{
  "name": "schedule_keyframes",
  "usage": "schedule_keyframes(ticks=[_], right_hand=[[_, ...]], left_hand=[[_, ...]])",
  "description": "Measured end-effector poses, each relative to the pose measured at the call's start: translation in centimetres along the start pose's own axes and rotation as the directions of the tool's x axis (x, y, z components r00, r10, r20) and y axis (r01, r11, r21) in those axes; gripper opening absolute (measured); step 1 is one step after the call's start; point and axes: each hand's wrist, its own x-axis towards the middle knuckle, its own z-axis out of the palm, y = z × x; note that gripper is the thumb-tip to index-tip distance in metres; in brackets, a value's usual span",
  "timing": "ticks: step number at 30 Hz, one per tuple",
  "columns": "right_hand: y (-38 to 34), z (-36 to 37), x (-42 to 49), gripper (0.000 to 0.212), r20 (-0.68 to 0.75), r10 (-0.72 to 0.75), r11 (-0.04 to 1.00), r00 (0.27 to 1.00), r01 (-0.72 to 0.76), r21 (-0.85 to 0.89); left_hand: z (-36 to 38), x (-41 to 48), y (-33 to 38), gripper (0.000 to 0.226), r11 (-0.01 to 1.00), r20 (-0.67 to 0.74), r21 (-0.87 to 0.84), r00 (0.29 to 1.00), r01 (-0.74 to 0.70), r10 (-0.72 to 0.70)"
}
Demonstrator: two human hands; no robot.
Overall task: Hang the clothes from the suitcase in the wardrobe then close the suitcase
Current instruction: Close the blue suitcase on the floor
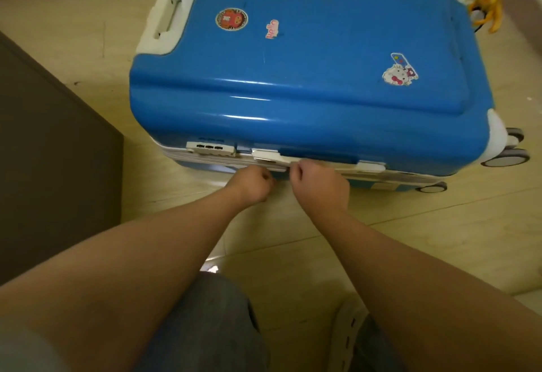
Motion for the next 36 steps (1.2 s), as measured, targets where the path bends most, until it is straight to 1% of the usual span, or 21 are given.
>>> schedule_keyframes(ticks=[1, 2, 3, 6, 8, 10, 12, 14, 16, 17, 18, 20, 22, 24, 26, 28, 31, 34, 36], right_hand=[[-0.6, -0.3, 0.0, 0.029, -0.129, -0.074, 0.997, 0.989, 0.077, 0.014], [-1.1, -0.6, 0.2, 0.025, -0.196, -0.111, 0.993, 0.974, 0.117, 0.018], [-1.7, -0.8, 0.4, 0.022, -0.182, -0.126, 0.991, 0.975, 0.131, 0.013], [-2.7, -0.8, 0.1, 0.028, -0.003, -0.116, 0.993, 0.993, 0.116, -0.031], [-3.0, -0.8, -0.2, 0.031, 0.029, -0.100, 0.993, 0.995, 0.102, -0.063], [-3.4, -1.0, -0.2, 0.030, 0.040, -0.088, 0.987, 0.995, 0.092, -0.129], [-3.6, -1.3, -0.1, 0.029, 0.057, -0.057, 0.980, 0.997, 0.067, -0.187], [-3.9, -1.9, -0.1, 0.028, 0.078, -0.013, 0.976, 0.997, 0.029, -0.216], [-4.2, -2.4, 0.0, 0.025, 0.090, 0.004, 0.974, 0.996, 0.017, -0.226], [-4.6, -2.8, 0.3, 0.025, 0.085, 0.004, 0.976, 0.996, 0.014, -0.219], [-4.9, -3.1, 0.5, 0.024, 0.078, 0.006, 0.979, 0.997, 0.009, -0.202], [-6.1, -3.9, 1.3, 0.022, 0.048, -0.005, 0.988, 0.999, 0.012, -0.152], [-7.6, -4.6, 2.5, 0.021, -0.006, -0.050, 0.994, 0.999, 0.049, -0.098], [-9.0, -5.0, 3.8, 0.021, -0.053, -0.103, 0.993, 0.993, 0.099, -0.066], [-10.1, -5.3, 5.1, 0.023, -0.060, -0.146, 0.988, 0.988, 0.142, -0.060], [-10.6, -5.2, 6.1, 0.025, -0.069, -0.169, 0.984, 0.983, 0.164, -0.067], [-10.6, -4.6, 6.9, 0.022, -0.137, -0.209, 0.977, 0.968, 0.200, -0.077], [-10.0, -3.6, 7.9, 0.016, -0.214, -0.249, 0.968, 0.944, 0.243, -0.056], [-9.8, -3.1, 8.4, 0.014, -0.299, -0.280, 0.960, 0.912, 0.273, -0.065]], left_hand=[[-0.5, 0.0, -0.2, 0.028, 1.000, 0.000, -0.013, 1.000, 0.013, -0.013], [-1.1, -0.2, -0.3, 0.028, 0.999, -0.009, -0.035, 1.000, 0.024, -0.024], [-1.8, -0.4, -0.5, 0.027, 0.997, -0.028, -0.066, 0.999, 0.035, -0.037], [-3.8, -0.9, -0.5, 0.025, 0.982, -0.112, -0.169, 0.988, 0.089, -0.108], [-5.4, -1.0, -1.0, 0.020, 0.970, -0.170, -0.198, 0.970, 0.140, -0.174], [-7.3, -1.3, -2.0, 0.016, 0.942, -0.249, -0.280, 0.933, 0.187, -0.259], [-9.2, -1.5, -3.1, 0.016, 0.889, -0.355, -0.407, 0.861, 0.208, -0.364], [-11.1, -1.9, -4.1, 0.021, 0.848, -0.476, -0.490, 0.754, 0.200, -0.453], [-12.8, -2.3, -4.7, 0.024, 0.839, -0.584, -0.519, 0.648, 0.166, -0.489], [-13.7, -2.4, -4.7, 0.026, 0.852, -0.623, -0.505, 0.624, 0.138, -0.471], [-14.3, -2.3, -4.5, 0.029, 0.875, -0.649, -0.469, 0.625, 0.122, -0.434], [-15.6, -1.6, -3.8, 0.031, 0.910, -0.655, -0.410, 0.671, 0.071, -0.347], [-17.1, -0.8, -2.8, 0.029, 0.925, -0.643, -0.379, 0.717, 0.008, -0.270], [-18.7, -0.1, -1.9, 0.037, 0.954, -0.632, -0.298, 0.753, -0.019, -0.182], [-20.1, 0.7, -1.5, 0.046, 0.972, -0.596, -0.233, 0.793, -0.018, -0.128], [-21.0, 1.7, -1.1, 0.049, 0.978, -0.557, -0.210, 0.822, -0.001, -0.119], [-21.7, 3.3, -0.6, 0.048, 0.975, -0.552, -0.220, 0.820, 0.029, -0.149], [-22.4, 5.6, -0.3, 0.056, 0.939, -0.541, -0.342, 0.808, 0.042, -0.234], [-23.2, 6.9, -0.1, 0.060, 0.904, -0.528, -0.425, 0.797, 0.052, -0.294]])
